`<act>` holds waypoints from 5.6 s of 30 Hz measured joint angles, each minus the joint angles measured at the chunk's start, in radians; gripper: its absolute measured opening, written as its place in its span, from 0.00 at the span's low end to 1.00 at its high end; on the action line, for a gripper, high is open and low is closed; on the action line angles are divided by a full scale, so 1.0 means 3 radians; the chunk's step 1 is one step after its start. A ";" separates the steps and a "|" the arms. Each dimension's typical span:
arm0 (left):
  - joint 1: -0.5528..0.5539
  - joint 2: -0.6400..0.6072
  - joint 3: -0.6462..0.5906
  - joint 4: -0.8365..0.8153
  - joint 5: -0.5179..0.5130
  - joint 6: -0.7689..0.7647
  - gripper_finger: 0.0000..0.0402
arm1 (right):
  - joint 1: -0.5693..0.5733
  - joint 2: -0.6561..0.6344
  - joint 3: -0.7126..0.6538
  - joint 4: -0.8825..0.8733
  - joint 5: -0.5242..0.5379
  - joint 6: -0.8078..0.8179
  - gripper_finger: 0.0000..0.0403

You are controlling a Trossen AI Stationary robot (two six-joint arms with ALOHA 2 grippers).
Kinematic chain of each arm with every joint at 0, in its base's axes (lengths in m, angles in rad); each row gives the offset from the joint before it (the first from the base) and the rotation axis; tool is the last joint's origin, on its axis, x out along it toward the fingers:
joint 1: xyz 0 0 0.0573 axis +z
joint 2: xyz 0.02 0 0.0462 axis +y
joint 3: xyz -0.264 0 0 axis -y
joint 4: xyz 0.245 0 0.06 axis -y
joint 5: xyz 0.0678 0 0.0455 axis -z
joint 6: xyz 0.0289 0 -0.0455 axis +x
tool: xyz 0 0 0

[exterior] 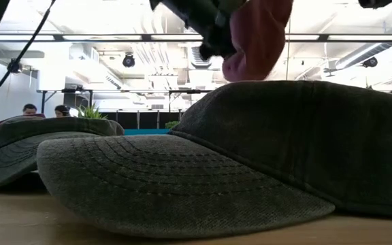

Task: Pick & Place hat
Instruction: Put the right red cap into the yellow bin

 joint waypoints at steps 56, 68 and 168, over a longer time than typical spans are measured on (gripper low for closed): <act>-0.0031 -0.0815 -0.1018 0.1446 0.0359 -0.0722 0.00 | -0.0100 0.0271 0.0119 0.0906 -0.0297 -0.1203 0.03; -0.0150 -0.0890 -0.0800 0.0243 -0.0828 -0.1167 0.00 | -0.0109 0.0543 0.0116 0.0958 0.0599 -0.0655 0.03; -0.0319 -0.1181 -0.0813 0.0797 -0.1781 -0.1433 0.15 | 0.0470 -0.0264 0.0136 0.0242 0.0431 -0.2185 0.21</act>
